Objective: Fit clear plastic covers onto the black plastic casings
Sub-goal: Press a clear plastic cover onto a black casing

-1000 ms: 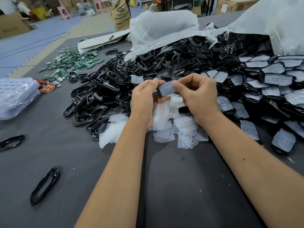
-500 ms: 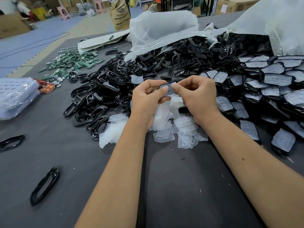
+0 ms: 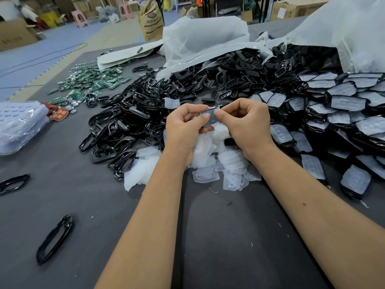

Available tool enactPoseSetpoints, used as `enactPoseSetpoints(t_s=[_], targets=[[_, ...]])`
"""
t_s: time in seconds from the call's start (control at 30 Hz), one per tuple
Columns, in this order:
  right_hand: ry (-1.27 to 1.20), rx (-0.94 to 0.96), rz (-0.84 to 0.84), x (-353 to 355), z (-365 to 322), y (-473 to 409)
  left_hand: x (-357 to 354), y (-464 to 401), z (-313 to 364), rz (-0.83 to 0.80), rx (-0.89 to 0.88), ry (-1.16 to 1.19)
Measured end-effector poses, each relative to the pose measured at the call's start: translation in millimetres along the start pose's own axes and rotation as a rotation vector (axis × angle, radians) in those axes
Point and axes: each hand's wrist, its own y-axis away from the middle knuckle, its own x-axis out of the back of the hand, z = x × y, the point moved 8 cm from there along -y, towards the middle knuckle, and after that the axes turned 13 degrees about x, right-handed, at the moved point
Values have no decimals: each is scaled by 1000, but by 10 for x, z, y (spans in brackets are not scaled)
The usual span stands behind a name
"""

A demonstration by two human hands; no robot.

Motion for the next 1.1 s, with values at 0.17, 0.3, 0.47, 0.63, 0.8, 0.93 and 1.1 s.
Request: enactPoseSetpoints(t_s=[0.17,0.3,0.47,0.63,0.8,0.93,1.1], targets=[[11,1,11,8,2,-3,7,6,2,8,5,0],[28,2,16,16,0,-3,3,5,5,6,-4,12],[43,6,22,25,-19,-6,1,2,-8,-1,-11,14],[43,-5,11,12,-18,-6,6,-4,-7,-4,-10,27],[-12,-58,-18,-21,20,7,10,-4,-4,-2,-18,30],[-60,-98,-33,-27,33,14,20,-11,-17,-5,-12,46],[-232,-129,-74,-50,9,20,28,-17,-16,-38,-3,70]])
